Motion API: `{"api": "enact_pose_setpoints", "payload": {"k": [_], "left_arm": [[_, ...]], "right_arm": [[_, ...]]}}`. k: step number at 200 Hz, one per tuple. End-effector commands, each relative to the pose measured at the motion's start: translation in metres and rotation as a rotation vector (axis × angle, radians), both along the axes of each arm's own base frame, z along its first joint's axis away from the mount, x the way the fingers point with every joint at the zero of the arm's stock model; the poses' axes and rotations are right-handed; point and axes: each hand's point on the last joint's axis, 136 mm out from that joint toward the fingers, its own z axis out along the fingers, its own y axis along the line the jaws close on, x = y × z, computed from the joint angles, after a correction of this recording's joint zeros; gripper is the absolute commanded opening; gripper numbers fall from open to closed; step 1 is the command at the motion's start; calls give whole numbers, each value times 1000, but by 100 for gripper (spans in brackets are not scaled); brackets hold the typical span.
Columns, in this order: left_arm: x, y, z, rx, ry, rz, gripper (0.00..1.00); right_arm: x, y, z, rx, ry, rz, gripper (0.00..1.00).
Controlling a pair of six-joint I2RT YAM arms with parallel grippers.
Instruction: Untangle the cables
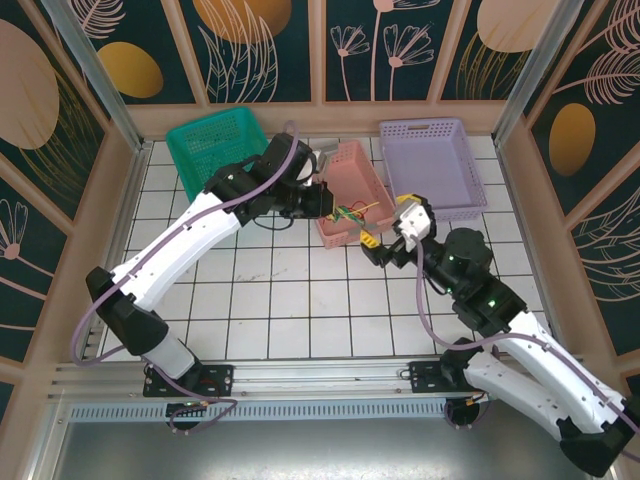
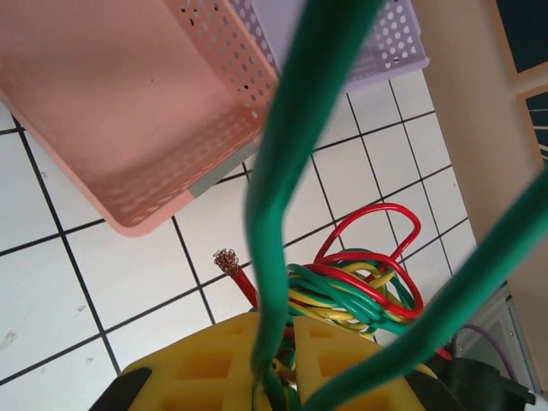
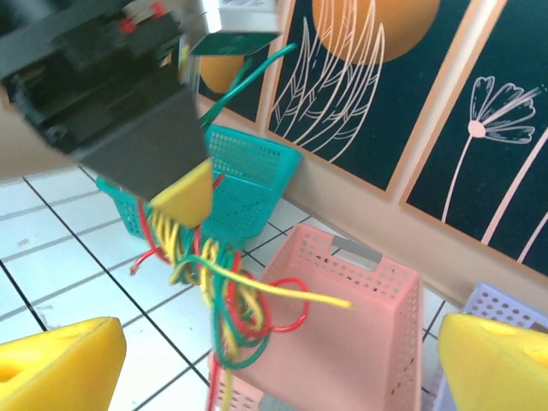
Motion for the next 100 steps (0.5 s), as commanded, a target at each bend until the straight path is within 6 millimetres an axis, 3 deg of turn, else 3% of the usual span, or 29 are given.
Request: {"api": "enact_pose_setpoints", "payload": {"k": [1,19,45,69,84,100], "left_arm": [[-8,-2,-7,17,68,-33,0],[-7,-5,-6,17,69,-47,0],[-7,-8,-3,20,64,-75,0],[-10,-12,2,3,60,-104,0],[-10,-14,3,-3,60,-116,0],[-9,-15,6,-8,49,-121,0]], "right_arm": [[5,15,-2,-168,-88,-31,95],[17,27,-17,-325,-149,-55,95],[42,27,-25,-452,-228,-161,94],[53,37,-41,-548,-238,-149,90],[56,41,-48,-565,-231,-133,81],[60,42,-55,-577,-200,-116,55]]}}
